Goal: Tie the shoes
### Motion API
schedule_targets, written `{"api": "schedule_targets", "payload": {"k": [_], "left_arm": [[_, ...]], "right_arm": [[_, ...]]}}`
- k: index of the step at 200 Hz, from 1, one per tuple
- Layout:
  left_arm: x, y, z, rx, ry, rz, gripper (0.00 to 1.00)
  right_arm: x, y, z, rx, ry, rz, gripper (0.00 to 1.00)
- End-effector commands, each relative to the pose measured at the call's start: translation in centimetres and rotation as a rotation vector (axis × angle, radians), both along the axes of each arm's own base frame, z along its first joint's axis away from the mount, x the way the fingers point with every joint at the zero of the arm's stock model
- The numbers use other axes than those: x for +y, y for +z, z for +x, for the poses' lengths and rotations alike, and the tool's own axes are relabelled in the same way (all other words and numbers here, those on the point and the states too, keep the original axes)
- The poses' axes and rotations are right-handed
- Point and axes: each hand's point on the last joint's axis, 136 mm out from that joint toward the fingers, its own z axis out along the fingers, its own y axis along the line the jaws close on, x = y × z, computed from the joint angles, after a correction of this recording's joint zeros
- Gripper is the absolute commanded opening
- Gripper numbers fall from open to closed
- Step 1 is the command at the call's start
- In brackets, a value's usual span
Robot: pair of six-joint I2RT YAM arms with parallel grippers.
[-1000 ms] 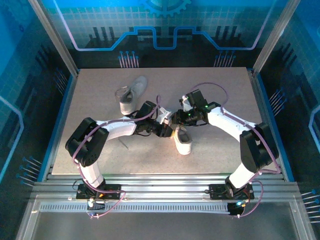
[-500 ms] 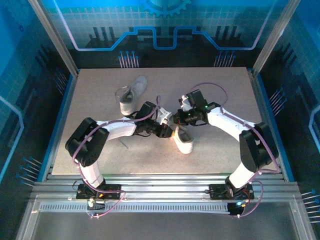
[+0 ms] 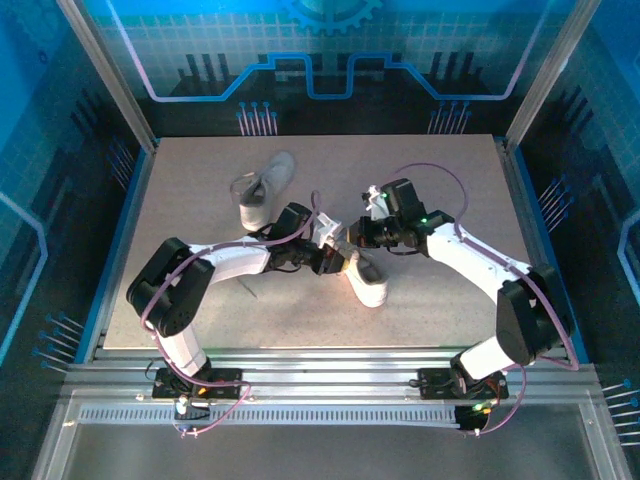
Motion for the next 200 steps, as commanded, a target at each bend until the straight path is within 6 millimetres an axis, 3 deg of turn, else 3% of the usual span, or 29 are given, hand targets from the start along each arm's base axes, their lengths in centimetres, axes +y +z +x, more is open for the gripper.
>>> {"api": "schedule_targets", "payload": {"k": [1,49,99,146,200], "left_arm": [[0.2,0.1,-0.6,-0.031,-0.021,0.006,0.09],[1.6,1.3,-1.3,-0.133,-0.019,0.029,0.36],[2.8,5.3,-0.6,-0.289,0.029,-0.023,0.42],[0.5,8.5,2.1,-0.414,0.054,-0.122,0.45],[-2.4,7.7,4.4,-0.427,0.046,-0.14,0.45]], "right_arm": [[-0.2,1.4,0.7,-0.081,-0.002,0.0,0.0],[-1.7,3.4,0.9,-0.173,-0.043,-0.048,0.0],[-2.0,5.1,0.6,-0.215,-0.023,-0.07,0.0],[-2.3,6.5,0.1,-0.239,-0.016,-0.071,0.0],[-2.3,7.4,-0.2,-0.234,0.01,-0.074,0.0]]}}
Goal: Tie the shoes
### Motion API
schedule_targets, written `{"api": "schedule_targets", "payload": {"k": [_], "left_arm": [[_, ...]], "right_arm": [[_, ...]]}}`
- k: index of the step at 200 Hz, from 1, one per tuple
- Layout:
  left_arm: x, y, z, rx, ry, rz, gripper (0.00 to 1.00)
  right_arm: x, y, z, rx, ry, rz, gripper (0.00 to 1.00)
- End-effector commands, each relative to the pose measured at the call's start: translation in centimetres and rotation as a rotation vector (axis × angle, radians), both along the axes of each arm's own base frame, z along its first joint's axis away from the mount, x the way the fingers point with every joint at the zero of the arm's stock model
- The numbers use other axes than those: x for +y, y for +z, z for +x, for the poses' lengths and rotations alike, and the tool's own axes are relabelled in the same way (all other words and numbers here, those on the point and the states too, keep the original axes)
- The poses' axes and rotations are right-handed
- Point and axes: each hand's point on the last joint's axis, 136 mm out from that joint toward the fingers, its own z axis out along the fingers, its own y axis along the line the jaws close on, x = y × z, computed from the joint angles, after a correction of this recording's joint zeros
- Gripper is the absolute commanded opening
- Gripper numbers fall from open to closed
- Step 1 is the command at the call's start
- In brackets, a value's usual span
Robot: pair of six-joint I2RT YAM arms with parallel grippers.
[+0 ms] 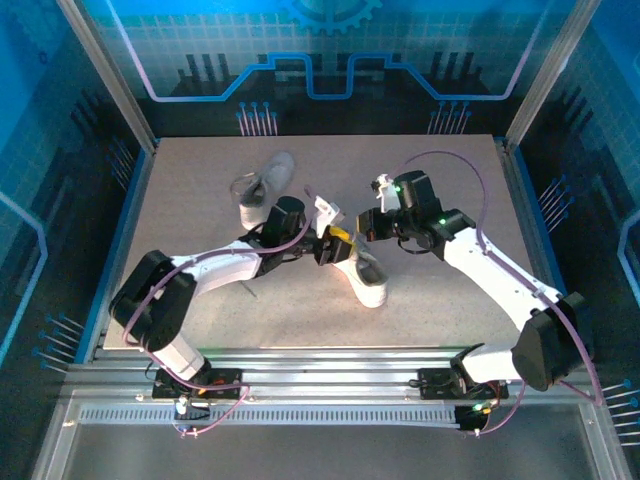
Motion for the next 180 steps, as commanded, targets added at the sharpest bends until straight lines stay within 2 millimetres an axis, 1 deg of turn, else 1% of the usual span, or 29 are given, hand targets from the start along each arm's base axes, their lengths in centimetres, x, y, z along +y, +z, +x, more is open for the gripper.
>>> {"api": "schedule_targets", "payload": {"k": [1,14,23,27,31,40,43,46,52,61,69,74,82,99,113,131,157,180], "left_arm": [[-1.5,1.3,1.6,-0.058,0.009,-0.043,0.45],[-1.9,1.2,2.0,-0.055,0.009,-0.054,0.43],[-2.1,1.2,2.2,-0.052,0.004,-0.061,0.38],[-2.3,1.2,2.2,-0.05,0.001,-0.064,0.33],[-2.3,1.2,2.3,-0.047,0.0,-0.065,0.26],[-2.3,1.2,2.3,-0.045,0.001,-0.062,0.05],[-2.2,1.2,2.3,-0.048,0.003,-0.06,0.0],[-2.1,1.2,2.3,-0.049,0.006,-0.058,0.0],[-1.9,1.2,2.3,-0.053,0.013,-0.055,0.0],[-1.5,1.3,2.3,-0.059,0.024,-0.054,0.0],[-1.1,1.4,2.2,-0.061,0.032,-0.051,0.0],[-0.9,1.2,2.0,-0.057,0.036,-0.048,0.0],[-0.6,1.3,1.8,-0.055,0.037,-0.046,0.0],[-0.1,1.0,1.4,-0.047,0.039,-0.035,0.0],[0.1,0.8,1.1,-0.037,0.04,-0.03,0.0],[0.2,0.9,1.0,-0.036,0.044,-0.031,0.0],[0.1,1.0,1.1,-0.034,0.044,-0.033,0.0],[-0.2,1.1,1.2,-0.028,0.032,-0.04,0.0]], "right_arm": [[-0.2,1.5,-0.3,-0.022,0.016,-0.003,0.0],[-0.1,1.6,-0.3,-0.018,0.028,0.003,0.0],[0.0,1.6,-0.3,-0.011,0.033,0.003,0.0],[0.0,1.6,-0.3,-0.012,0.036,0.003,0.0],[0.1,1.7,-0.3,-0.011,0.039,0.005,0.0],[0.0,1.7,-0.1,-0.005,0.043,0.004,0.0],[0.0,1.7,-0.1,-0.005,0.043,0.004,0.0],[-0.1,1.7,0.0,-0.003,0.04,0.004,0.0],[-0.4,1.5,0.2,0.008,0.03,-0.003,0.05],[-1.2,1.2,0.8,0.028,0.0,-0.021,0.26],[-2.5,0.4,1.4,0.063,-0.046,-0.055,0.38],[-3.5,-0.2,1.8,0.092,-0.087,-0.085,0.42],[-5.2,-1.4,2.5,0.147,-0.148,-0.14,0.47],[-8.3,-4.0,3.5,0.274,-0.247,-0.241,0.51],[-9.8,-6.0,4.2,0.357,-0.303,-0.289,0.53],[-10.0,-8.0,5.2,0.431,-0.343,-0.285,0.54],[-9.5,-10.5,6.9,0.493,-0.379,-0.283,0.54],[-9.7,-12.9,7.9,0.562,-0.407,-0.347,0.54]]}}
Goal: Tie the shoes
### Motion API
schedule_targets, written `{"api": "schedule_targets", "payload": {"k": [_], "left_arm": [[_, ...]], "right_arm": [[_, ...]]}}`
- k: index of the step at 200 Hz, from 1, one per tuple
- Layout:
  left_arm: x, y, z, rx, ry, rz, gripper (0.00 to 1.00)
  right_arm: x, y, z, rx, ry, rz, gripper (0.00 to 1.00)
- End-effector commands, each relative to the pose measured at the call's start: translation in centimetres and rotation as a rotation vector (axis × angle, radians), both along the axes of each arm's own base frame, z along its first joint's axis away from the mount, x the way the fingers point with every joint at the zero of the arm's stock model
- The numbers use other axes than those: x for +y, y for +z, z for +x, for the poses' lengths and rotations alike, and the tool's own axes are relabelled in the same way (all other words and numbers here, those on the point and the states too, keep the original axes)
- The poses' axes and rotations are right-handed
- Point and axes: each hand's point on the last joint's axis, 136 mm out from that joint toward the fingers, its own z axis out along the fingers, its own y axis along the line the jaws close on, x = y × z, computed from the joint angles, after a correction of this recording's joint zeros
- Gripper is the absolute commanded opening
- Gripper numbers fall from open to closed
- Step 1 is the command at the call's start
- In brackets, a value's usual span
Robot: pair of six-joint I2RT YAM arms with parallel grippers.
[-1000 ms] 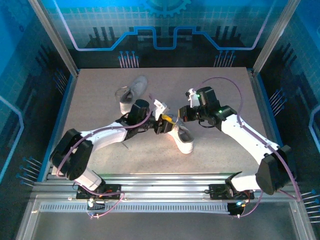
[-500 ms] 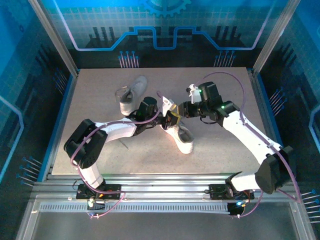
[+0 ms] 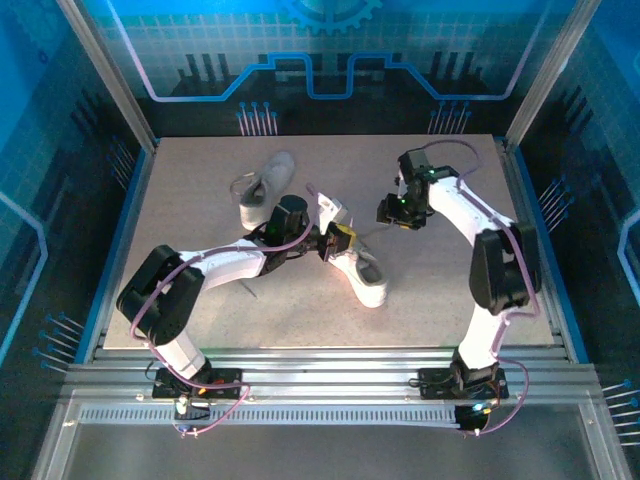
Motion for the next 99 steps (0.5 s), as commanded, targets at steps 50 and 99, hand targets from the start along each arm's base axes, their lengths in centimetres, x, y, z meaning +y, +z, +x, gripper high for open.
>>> {"api": "schedule_targets", "payload": {"k": [50,99], "left_arm": [[-0.5,0.6,0.3,0.014,-0.026,-0.017,0.0],[0.1,0.0,0.4,0.032,-0.035,-0.012,0.0]], "right_arm": [[-1.2,-4.6,2.2,0.15,-0.063,-0.178,0.54],[-1.6,-8.5,1.8,0.246,-0.04,-0.271,0.5]]}}
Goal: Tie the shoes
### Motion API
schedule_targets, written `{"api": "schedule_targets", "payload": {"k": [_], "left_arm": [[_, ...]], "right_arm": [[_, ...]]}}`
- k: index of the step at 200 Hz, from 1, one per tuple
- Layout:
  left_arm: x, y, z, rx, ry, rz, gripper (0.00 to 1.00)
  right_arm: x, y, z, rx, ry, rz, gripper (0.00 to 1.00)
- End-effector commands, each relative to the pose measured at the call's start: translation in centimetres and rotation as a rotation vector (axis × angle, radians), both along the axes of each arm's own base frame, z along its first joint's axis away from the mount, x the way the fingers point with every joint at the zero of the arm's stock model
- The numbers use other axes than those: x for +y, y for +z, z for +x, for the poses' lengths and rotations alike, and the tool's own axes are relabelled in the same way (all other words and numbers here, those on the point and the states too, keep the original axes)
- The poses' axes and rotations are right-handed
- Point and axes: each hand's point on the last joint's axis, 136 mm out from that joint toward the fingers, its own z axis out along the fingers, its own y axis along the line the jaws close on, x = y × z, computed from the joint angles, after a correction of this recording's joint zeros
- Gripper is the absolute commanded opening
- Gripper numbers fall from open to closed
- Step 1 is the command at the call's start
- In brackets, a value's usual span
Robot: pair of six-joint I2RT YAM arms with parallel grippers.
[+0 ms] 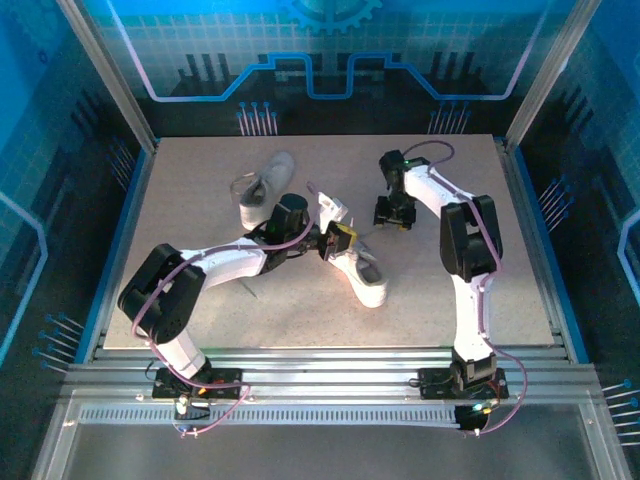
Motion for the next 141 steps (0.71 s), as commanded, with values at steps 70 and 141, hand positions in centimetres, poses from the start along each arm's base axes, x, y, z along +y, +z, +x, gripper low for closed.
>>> {"api": "schedule_targets", "payload": {"k": [70,141], "left_arm": [[1.1,1.9,-0.9,-0.021,-0.045,0.008,0.0],[4.2,8.3,-2.4,-0.142,0.01,0.021,0.0]], "right_arm": [[-2.7,-2.2,-1.0,0.073,0.087,-0.136,0.0],[-9.1,3.3,-0.9,-0.124,0.058,-0.18,0.0]]}}
